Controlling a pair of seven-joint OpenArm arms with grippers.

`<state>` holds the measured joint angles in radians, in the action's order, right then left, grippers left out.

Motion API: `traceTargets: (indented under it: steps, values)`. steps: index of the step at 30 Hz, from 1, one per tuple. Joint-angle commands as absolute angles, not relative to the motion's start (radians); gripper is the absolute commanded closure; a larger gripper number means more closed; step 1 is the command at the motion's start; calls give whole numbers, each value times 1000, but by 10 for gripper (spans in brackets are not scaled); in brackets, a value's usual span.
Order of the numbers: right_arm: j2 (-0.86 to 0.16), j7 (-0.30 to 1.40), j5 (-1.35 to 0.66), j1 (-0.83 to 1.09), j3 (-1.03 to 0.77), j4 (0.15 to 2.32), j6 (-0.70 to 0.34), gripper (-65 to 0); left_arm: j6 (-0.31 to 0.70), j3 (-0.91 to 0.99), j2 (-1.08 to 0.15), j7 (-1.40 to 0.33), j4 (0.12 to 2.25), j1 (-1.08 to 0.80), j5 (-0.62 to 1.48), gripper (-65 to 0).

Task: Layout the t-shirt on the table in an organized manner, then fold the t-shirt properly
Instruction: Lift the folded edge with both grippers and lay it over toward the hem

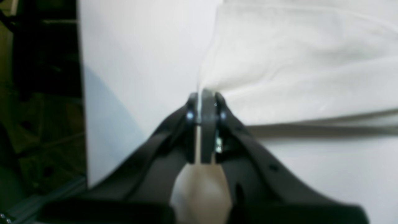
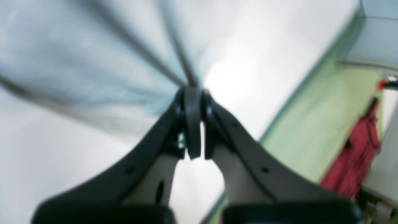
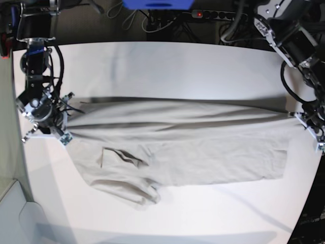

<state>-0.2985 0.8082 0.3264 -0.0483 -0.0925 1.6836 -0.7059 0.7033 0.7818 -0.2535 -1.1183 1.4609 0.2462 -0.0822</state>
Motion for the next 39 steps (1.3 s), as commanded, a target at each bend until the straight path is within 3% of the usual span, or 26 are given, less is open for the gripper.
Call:
traceTargets:
  steps: [1,10,16,20,27,39]
  values:
    - [-294,791,332,-65,-116,1732,-698,0,698,782,-271,-1104,1500,272,-77,-4]
    - [-216,786,329,-12,-318,1926,-698,0,698,875,-249,-1110,1613,265,-76,-4]
    - [-162,786,234,-28,-487,1982,-698,0,698,888,-255,-1127,1620,242,8,-4]
    - [-159,786,153,71,-572,1983,-698,0,698,918,-251,-1142,1666,166,51,-4]
    - [-156,731,22,251,-633,1982,-698,0,698,935,-251,-1142,1693,18,160,-4]
    - [-156,653,19,427,-547,1945,-698,0,698,928,-228,-1139,1682,-127,205,-4]
